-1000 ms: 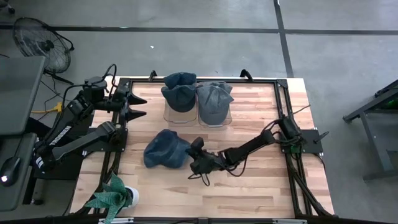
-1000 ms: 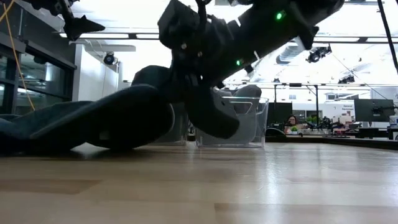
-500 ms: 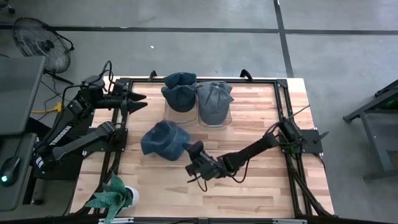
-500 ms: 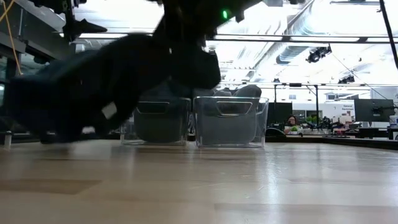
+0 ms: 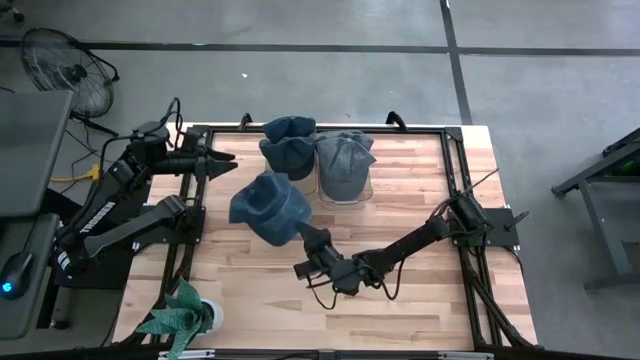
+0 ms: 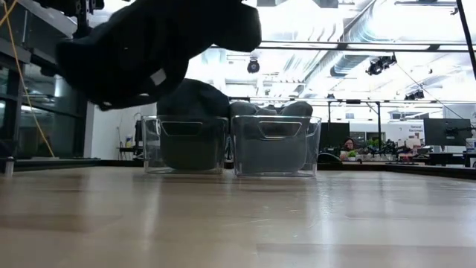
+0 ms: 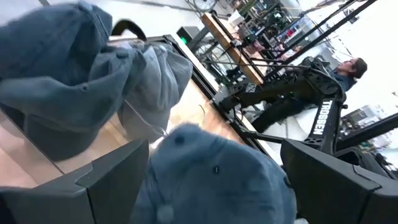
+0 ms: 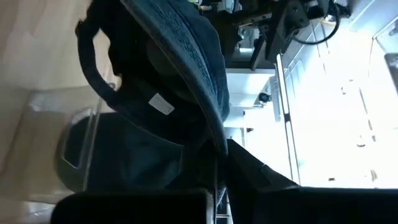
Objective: Pick & Place hat
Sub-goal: Put the blue cap into the left transparent bin
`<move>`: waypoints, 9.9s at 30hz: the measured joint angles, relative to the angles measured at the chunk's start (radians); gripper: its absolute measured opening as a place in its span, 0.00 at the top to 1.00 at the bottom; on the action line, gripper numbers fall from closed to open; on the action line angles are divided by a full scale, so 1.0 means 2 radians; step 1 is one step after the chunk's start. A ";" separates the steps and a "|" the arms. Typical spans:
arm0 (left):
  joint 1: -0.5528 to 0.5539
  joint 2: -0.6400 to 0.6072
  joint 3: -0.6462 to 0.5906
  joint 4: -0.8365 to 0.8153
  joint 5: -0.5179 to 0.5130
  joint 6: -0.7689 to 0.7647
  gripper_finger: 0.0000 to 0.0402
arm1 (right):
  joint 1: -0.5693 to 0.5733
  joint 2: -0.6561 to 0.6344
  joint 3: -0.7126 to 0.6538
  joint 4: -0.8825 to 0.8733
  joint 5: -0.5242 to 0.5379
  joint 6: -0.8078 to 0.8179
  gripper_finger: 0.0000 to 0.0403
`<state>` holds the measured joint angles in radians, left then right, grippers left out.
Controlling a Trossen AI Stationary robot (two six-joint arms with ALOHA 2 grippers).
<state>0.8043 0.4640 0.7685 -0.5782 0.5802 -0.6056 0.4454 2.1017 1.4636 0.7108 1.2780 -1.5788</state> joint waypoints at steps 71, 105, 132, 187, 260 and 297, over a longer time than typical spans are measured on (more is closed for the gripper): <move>-0.104 0.071 0.000 0.193 0.121 -0.132 0.10 | -0.079 -0.064 0.016 -0.059 -0.092 0.001 0.99; -0.121 0.071 0.000 0.239 0.112 -0.154 0.10 | -0.018 -0.064 0.016 -0.253 0.008 0.117 0.99; -0.121 0.081 0.001 0.127 0.007 -0.057 0.10 | 0.011 -0.136 0.015 -0.219 0.026 0.077 0.99; -0.121 0.143 0.000 0.109 0.091 -0.153 0.10 | -0.011 -0.141 0.016 -0.135 -0.030 -0.060 0.99; -0.147 0.225 0.001 0.146 0.295 -0.044 0.98 | -0.003 -0.141 0.016 -0.378 -0.063 0.210 0.94; -0.147 0.225 0.078 0.157 0.296 0.148 1.00 | 0.047 -0.141 0.016 -0.724 -0.037 0.969 0.39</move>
<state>0.5102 0.9142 0.9246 -0.2647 1.1729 -0.3093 0.5385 1.8198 1.4952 -0.7378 1.2031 0.3584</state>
